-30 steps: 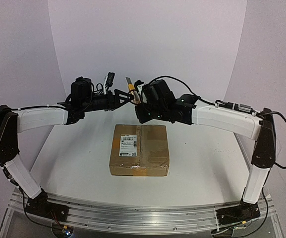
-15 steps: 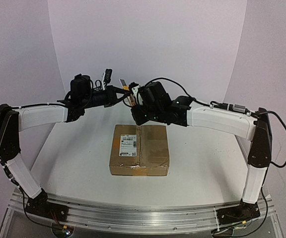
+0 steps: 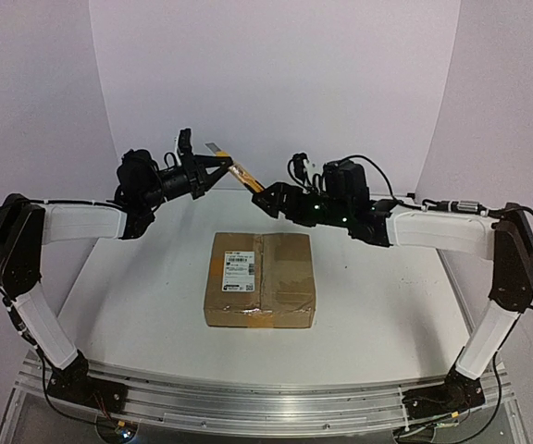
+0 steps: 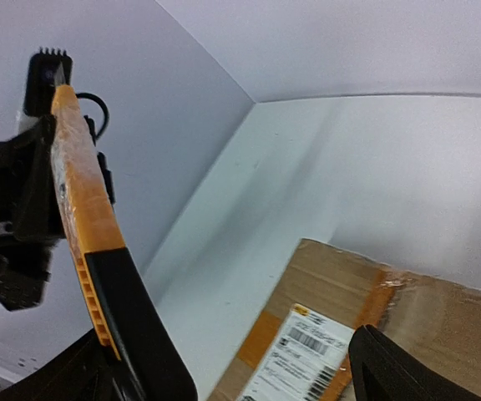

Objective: Unpack the express box

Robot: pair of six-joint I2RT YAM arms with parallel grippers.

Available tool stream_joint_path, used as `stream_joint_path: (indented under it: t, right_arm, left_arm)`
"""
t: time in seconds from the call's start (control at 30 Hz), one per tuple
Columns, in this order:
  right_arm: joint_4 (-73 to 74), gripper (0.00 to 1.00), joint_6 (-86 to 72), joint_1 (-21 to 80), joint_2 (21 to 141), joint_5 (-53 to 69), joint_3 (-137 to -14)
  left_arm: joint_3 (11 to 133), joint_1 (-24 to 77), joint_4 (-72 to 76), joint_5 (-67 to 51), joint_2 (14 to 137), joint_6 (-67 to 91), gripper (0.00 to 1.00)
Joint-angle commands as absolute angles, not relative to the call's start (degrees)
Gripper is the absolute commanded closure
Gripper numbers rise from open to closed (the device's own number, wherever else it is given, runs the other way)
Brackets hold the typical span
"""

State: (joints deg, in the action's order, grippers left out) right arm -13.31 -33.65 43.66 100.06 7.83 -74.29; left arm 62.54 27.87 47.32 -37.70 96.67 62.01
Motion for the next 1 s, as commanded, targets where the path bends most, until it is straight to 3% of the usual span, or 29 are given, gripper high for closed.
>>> stream_joint_path:
  t: [0.0, 0.23, 0.37, 0.57, 0.83, 0.97]
  right_arm:
    - [-43.84, 0.02, -54.48, 43.95, 102.32, 13.99, -70.52]
    - [-60.97, 0.04, -61.89, 44.03, 108.98, 15.02, -71.87]
    - [-61.89, 0.09, -62.12, 44.03, 110.37, 14.87, -74.06]
    - [-62.23, 0.31, -63.45, 44.03, 112.17, 16.66, -77.54]
    - [-60.46, 0.31, -65.26, 44.03, 112.95, 18.69, -78.7]
    - [-59.28, 0.38, -65.44, 44.12, 112.37, 18.39, -76.97]
  left_arm:
    - [61.59, 27.99, 58.94, -39.06, 96.43, 67.6, 1.0]
    - [61.88, 28.02, 59.56, -36.59, 96.93, 68.15, 1.0]
    - [61.88, 28.12, 59.34, -35.55, 97.08, 68.74, 1.0]
    - [62.0, 28.13, 59.19, -34.92, 97.07, 68.63, 1.0]
    - [62.43, 28.13, 60.01, -33.41, 96.85, 68.02, 1.0]
    - [62.57, 28.08, 59.96, -33.38, 96.83, 68.92, 1.0]
